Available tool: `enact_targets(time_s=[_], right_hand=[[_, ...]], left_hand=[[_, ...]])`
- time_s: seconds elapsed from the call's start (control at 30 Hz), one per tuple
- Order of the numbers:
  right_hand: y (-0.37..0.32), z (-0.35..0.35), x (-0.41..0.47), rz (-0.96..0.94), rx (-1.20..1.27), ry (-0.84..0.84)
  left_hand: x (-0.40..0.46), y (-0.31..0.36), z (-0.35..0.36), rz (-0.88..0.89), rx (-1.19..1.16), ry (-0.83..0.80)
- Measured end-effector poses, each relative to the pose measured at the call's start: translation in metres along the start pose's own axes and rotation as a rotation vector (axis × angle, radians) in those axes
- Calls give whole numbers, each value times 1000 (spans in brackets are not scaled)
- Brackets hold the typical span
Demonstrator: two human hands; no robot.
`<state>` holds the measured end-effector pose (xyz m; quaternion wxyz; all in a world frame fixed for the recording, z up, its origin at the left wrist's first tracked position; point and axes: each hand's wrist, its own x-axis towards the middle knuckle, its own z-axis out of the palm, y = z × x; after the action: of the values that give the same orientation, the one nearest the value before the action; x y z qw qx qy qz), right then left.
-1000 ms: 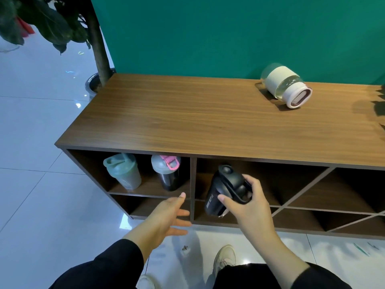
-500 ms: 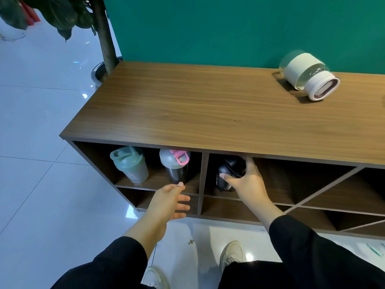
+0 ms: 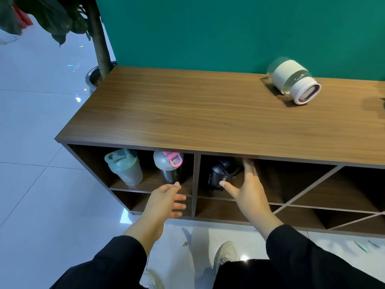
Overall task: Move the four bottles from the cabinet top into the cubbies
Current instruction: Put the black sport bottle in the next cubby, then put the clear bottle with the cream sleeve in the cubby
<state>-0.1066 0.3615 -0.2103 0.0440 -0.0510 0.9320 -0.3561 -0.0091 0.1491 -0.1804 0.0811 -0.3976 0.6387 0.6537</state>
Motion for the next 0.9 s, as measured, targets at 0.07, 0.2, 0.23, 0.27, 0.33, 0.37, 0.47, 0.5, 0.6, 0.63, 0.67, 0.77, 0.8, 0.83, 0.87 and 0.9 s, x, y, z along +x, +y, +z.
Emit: enact_targets(time_s=[0.07, 0.2, 0.23, 0.27, 0.33, 0.37, 0.47, 0.5, 0.6, 0.63, 0.67, 0.77, 0.8, 0.83, 0.87, 0.9], right_hand=[[0, -11, -19, -110, 0, 61], [-12, -30, -59, -521, -92, 174], [-16, -34, -66, -595, -82, 172], [-22, -38, -71, -653, -55, 173], [-35, -52, -72, -714, 21, 197], [-42, -62, -68, -724, 76, 208], [-61, -98, -39, -719, 185, 320], [-65, -109, -24, -680, 194, 372], [-63, -136, 35, -434, 197, 524], [-57, -143, 55, -334, 196, 553], [-53, -150, 74, -237, 195, 561], [-32, -167, 118, -27, 233, 506], [-27, -170, 129, -2, 228, 487], [-23, -173, 138, 6, 206, 475], [-21, -174, 147, 10, 185, 464], [-20, -174, 155, 17, 178, 455]], left_hand=[[-2, 1, -2, 9, -5, 5], [-7, 1, -3, 41, -8, 2], [-8, 1, -4, 51, -4, 4], [-9, 1, -4, 61, -3, 8], [-10, 1, -5, 74, -3, 19], [-11, 1, -6, 79, -1, 23], [-14, 1, -9, 96, 5, 33], [-14, 1, -10, 99, 8, 38], [-15, 2, -11, 100, 1, 51], [-14, 2, -11, 100, -2, 51], [-12, 2, -11, 101, -11, 51], [-8, 1, -9, 100, -33, 40], [-6, 0, -8, 98, -41, 37], [-5, 0, -6, 97, -46, 32], [-4, 0, -5, 96, -48, 27], [-3, 0, -3, 93, -48, 23]])
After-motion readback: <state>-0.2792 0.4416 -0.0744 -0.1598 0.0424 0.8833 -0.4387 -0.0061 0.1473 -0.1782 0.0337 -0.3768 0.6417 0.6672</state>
